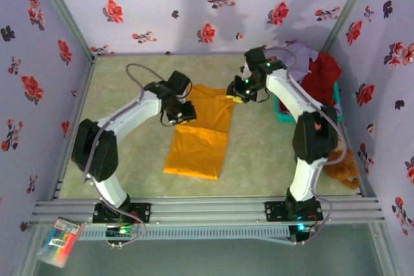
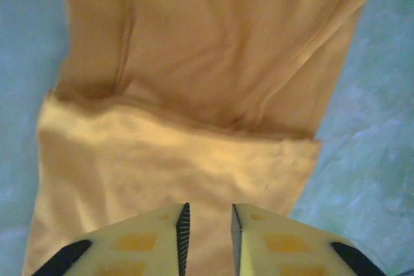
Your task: Fold and stack the t-shirts
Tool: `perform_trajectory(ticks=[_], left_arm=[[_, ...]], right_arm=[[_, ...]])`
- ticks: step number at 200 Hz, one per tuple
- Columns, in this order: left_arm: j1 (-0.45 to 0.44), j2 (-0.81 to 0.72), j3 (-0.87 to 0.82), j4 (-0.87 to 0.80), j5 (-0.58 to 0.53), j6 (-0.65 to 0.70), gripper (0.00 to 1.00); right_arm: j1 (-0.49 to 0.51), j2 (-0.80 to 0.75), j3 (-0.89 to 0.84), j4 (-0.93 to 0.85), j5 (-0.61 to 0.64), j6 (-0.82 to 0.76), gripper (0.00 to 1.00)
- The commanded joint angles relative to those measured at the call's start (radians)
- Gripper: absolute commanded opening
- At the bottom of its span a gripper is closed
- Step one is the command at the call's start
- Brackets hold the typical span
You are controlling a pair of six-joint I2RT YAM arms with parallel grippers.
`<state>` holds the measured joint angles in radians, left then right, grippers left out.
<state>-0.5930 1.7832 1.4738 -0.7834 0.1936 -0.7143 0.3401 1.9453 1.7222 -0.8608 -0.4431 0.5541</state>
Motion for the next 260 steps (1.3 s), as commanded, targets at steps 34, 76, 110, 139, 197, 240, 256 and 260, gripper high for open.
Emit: perform_trajectory(ticks=[34, 76, 110, 139, 197, 240, 256, 260], left_arm=[[0.049, 0.433, 0.559, -0.085, 0.13, 0.197, 0.33], [0.053, 0.71, 0.88, -0.068, 0.285, 0.256, 0.45], [0.055, 0.777, 0.88, 0.043, 0.317, 0.263, 0.49], [0.052, 0.81, 0.89, 0.073, 0.312, 0.269, 0.51], [0.013, 0.818, 0.905, 0.059, 0.154, 0.338, 0.51], [-0.011, 0.822, 0.921, 0.064, 0.062, 0.407, 0.55], [-0.012, 0.83, 0.921, 0.085, 0.104, 0.42, 0.55], [-0.012, 0.833, 0.922, 0.09, 0.119, 0.423, 0.55]], right_arm=[[-0.079, 0.173, 0.108, -0.099, 0.017, -0.067, 0.29], [-0.103, 0.136, 0.048, -0.058, 0.002, -0.05, 0.29], [-0.122, 0.099, -0.001, -0.046, -0.019, -0.049, 0.29], [-0.127, 0.061, -0.048, -0.036, -0.03, -0.048, 0.29], [-0.133, 0.032, -0.101, -0.022, -0.038, -0.048, 0.29], [-0.136, 0.022, -0.123, -0.022, -0.042, -0.052, 0.3], [-0.146, 0.018, -0.133, -0.023, -0.056, -0.051, 0.3], [-0.149, 0.015, -0.138, -0.023, -0.061, -0.051, 0.3]])
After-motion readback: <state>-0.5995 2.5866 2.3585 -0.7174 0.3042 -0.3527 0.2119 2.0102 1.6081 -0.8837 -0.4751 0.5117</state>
